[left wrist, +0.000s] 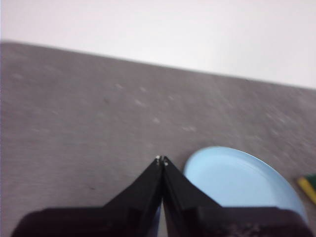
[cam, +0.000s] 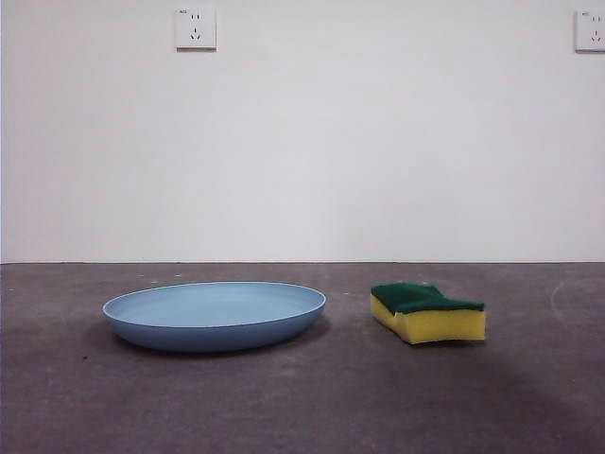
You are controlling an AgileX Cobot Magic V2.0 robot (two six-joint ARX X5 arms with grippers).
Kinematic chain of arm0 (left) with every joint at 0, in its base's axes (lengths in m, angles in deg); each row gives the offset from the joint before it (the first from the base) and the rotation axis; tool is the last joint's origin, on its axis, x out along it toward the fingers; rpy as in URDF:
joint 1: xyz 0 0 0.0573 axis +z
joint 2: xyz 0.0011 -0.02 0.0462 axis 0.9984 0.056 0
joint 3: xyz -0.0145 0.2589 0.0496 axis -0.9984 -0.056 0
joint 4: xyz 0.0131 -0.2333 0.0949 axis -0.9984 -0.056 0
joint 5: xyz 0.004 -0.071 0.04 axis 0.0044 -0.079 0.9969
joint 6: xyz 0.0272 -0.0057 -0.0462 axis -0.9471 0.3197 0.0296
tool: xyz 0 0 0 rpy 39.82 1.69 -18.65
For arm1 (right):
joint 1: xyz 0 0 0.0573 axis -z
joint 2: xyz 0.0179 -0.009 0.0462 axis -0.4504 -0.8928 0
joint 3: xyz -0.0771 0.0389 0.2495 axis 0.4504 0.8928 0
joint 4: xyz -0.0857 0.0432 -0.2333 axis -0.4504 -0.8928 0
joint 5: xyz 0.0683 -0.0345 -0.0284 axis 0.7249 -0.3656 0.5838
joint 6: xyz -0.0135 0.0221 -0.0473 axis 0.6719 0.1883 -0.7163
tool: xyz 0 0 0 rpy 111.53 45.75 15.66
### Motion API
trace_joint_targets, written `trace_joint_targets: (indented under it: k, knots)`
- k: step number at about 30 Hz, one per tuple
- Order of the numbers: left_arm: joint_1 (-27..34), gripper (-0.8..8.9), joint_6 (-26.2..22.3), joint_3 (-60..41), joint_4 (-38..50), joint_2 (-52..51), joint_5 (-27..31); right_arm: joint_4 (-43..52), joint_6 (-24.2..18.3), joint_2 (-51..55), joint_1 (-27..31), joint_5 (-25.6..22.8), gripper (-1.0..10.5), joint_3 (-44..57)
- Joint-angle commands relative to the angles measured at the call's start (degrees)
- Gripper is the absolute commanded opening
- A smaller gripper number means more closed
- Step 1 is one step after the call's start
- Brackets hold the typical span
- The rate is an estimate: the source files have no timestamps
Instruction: Pick up the plate,pick up the cloth,clean the plate with the cloth
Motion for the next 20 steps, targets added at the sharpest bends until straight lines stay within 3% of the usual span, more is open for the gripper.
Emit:
trace_joint_targets:
  k: [1, 10, 12, 14, 16, 18, 20]
  knots:
    - [0.15, -0.05, 0.11, 6.97, -2.38, 8.96, -4.83, -2.25, -0.48, -7.65, -0.02, 2.95, -0.1, -7.1]
    - [0.11, 0.01, -5.42, 24.79, -14.43, 32.3, -15.43, -16.22, -8.2, -30.21, -0.04, 11.82, 0.0, -26.32]
    - [0.11, 0.43, -7.69, 26.45, -15.74, 35.32, -17.22, -18.43, -9.53, -34.07, -0.04, 12.79, 0.2, -29.03]
    - [0.09, 1.84, -7.89, 27.12, -15.87, 37.7, -18.16, -19.71, -10.1, -37.62, -0.07, 13.62, 1.3, -30.99]
    - [-0.15, 3.09, -7.87, 27.17, -15.72, 39.65, -18.1, -20.22, -10.05, -40.26, -0.09, 13.55, 3.3, -32.06]
    - [-0.61, 3.19, -7.78, 27.17, -15.76, 41.35, -18.08, -20.15, -10.05, -41.81, -0.09, 13.53, 4.9, -32.2]
    - [-1.33, 3.2, -7.04, 27.17, -15.47, 43.45, -17.97, -20.15, -10.05, -42.97, -0.11, 13.55, 5.4, -32.2]
